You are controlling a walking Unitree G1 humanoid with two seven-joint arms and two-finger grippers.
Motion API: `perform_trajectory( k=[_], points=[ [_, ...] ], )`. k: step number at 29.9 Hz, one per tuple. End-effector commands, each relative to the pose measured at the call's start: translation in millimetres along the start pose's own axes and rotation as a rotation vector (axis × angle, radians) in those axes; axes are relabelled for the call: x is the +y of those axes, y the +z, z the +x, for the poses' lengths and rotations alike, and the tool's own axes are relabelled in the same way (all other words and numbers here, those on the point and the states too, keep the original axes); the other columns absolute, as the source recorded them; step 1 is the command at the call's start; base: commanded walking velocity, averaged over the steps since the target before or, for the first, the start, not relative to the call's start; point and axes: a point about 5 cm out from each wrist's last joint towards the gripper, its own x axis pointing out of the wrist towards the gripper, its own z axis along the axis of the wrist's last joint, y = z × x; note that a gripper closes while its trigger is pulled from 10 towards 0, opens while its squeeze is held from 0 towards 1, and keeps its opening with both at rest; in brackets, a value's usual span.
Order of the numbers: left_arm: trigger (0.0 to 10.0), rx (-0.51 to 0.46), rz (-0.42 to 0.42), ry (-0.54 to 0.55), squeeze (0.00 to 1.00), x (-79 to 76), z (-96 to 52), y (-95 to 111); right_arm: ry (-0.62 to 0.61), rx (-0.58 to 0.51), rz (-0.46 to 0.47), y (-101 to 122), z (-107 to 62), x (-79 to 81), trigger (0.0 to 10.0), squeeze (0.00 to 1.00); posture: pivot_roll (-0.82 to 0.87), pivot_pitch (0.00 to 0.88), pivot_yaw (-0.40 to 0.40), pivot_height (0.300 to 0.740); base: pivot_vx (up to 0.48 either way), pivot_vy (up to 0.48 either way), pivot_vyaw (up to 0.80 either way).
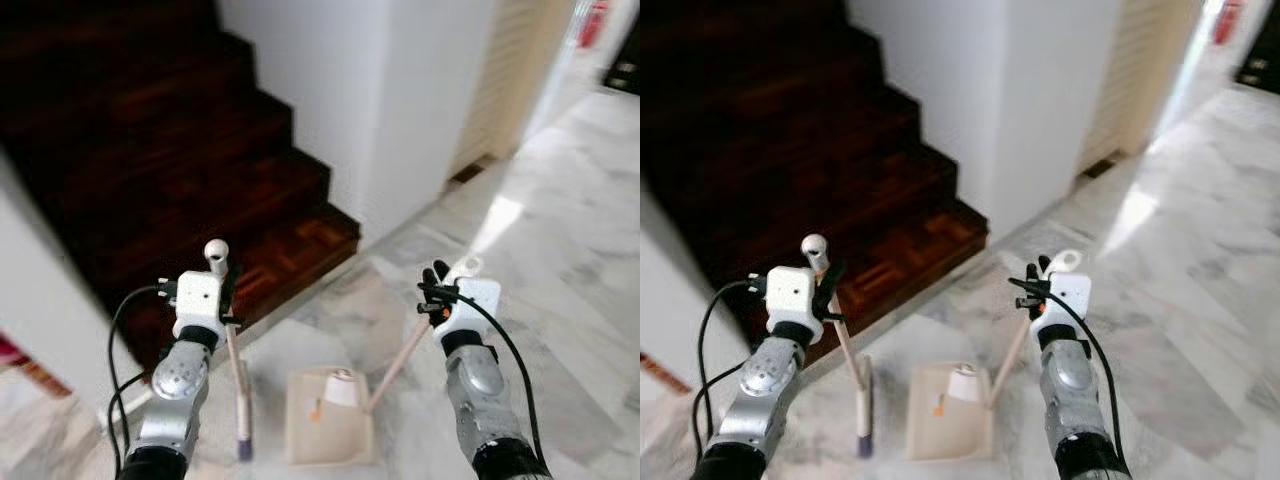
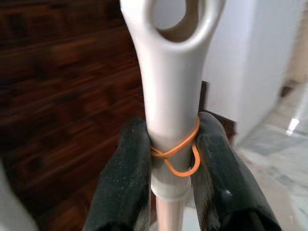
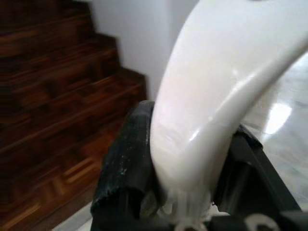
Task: Sweep floor
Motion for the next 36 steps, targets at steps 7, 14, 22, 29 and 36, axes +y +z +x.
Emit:
perform_trajectory(
  k=[7, 14, 22, 29, 36],
  points=[
    [10.0, -0.06, 0.018, -0.011, 0.0, -2.9, 5.3, 13.3, -0.007, -0.045, 0.018, 10.3, 4.5, -2.0, 10.0, 0.0, 0.09, 0.0, 0.012, 0.74, 0.0, 0.0, 0.8],
    [10.0, -0.057, 0.019, -0.007, 0.0, -1.9, 5.2, 13.1, -0.008, -0.042, 0.017, 10.5, 5.1, -2.6, 10.0, 0.0, 0.09, 0.0, 0.009, 0.74, 0.0, 0.0, 0.8],
    [10.0, -0.053, 0.018, -0.001, 0.0, 0.0, 5.4, 13.1, -0.011, -0.039, 0.039, 9.9, 5.5, -2.1, 10.0, 0.0, 0.1, 0.0, 0.008, 0.74, 0.0, 0.0, 0.5],
    [10.0, -0.05, 0.014, 0.001, 0.0, 0.2, 5.4, 12.7, -0.008, -0.035, 0.045, 9.6, 5.8, -2.0, 10.0, 0.0, 0.1, 0.0, 0.008, 0.74, 0.0, 0.0, 0.0],
    [10.0, -0.046, 0.011, 0.002, 0.0, 0.3, 5.0, 12.8, -0.01, -0.029, 0.052, 8.5, 5.5, -2.2, 10.0, 0.0, 0.1, 0.0, 0.009, 0.74, 0.0, 0.0, 0.0]
  ],
)
